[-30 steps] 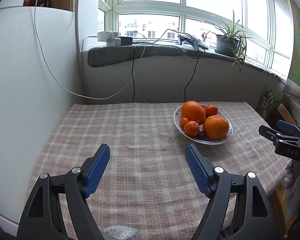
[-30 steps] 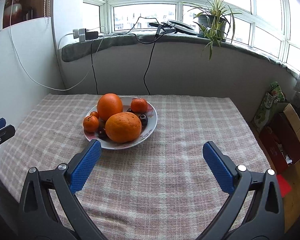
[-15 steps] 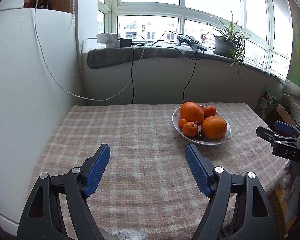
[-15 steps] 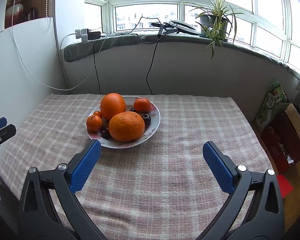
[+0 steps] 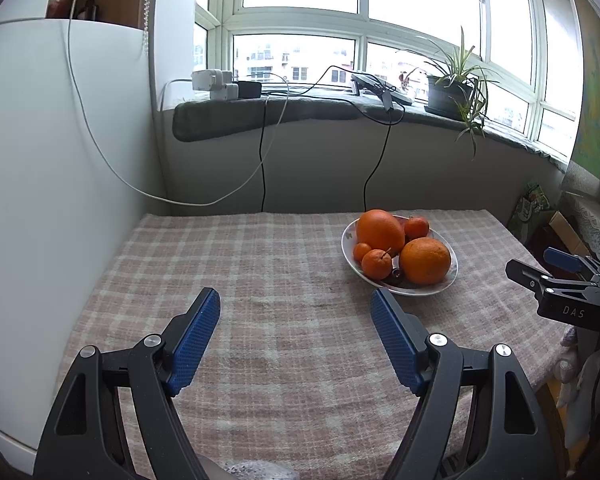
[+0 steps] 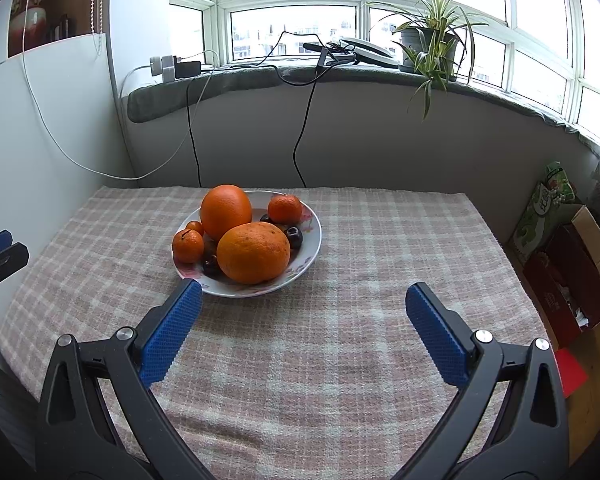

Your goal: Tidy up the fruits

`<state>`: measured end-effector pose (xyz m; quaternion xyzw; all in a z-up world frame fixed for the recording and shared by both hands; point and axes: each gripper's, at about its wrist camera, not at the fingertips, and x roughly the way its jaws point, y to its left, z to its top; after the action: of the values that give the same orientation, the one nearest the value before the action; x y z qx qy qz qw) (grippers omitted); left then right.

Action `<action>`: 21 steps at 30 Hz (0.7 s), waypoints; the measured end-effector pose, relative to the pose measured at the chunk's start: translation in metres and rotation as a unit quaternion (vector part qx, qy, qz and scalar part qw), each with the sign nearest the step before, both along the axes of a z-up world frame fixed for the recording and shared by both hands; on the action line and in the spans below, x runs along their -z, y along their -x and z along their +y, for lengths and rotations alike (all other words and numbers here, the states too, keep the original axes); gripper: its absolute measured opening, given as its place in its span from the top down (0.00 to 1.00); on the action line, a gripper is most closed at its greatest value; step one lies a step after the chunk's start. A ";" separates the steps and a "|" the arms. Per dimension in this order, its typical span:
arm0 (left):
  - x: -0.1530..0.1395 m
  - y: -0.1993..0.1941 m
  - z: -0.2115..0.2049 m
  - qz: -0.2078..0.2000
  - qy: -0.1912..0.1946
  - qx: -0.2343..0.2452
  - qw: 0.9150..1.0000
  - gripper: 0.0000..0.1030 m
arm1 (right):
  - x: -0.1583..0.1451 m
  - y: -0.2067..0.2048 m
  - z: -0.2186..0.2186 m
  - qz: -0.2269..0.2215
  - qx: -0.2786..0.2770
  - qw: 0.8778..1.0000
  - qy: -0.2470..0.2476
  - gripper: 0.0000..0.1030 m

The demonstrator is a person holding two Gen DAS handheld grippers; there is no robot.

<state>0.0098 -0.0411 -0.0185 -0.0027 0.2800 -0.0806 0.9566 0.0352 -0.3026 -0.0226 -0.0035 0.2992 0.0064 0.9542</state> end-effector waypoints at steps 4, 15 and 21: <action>0.001 -0.001 0.000 0.002 0.000 0.001 1.000 0.24 | 0.000 0.000 0.000 0.000 0.000 1.000 0.000 0.00; 0.004 -0.002 0.001 0.006 0.001 0.000 1.000 0.24 | 0.002 -0.002 0.001 0.002 -0.001 1.000 0.000 0.00; 0.005 -0.003 0.001 0.006 0.001 0.003 1.000 0.24 | 0.004 -0.003 0.001 0.003 -0.002 1.000 -0.001 0.00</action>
<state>0.0124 -0.0402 -0.0239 -0.0037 0.2861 -0.0834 0.9546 0.0380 -0.3012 -0.0264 -0.0035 0.3022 0.0086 0.9532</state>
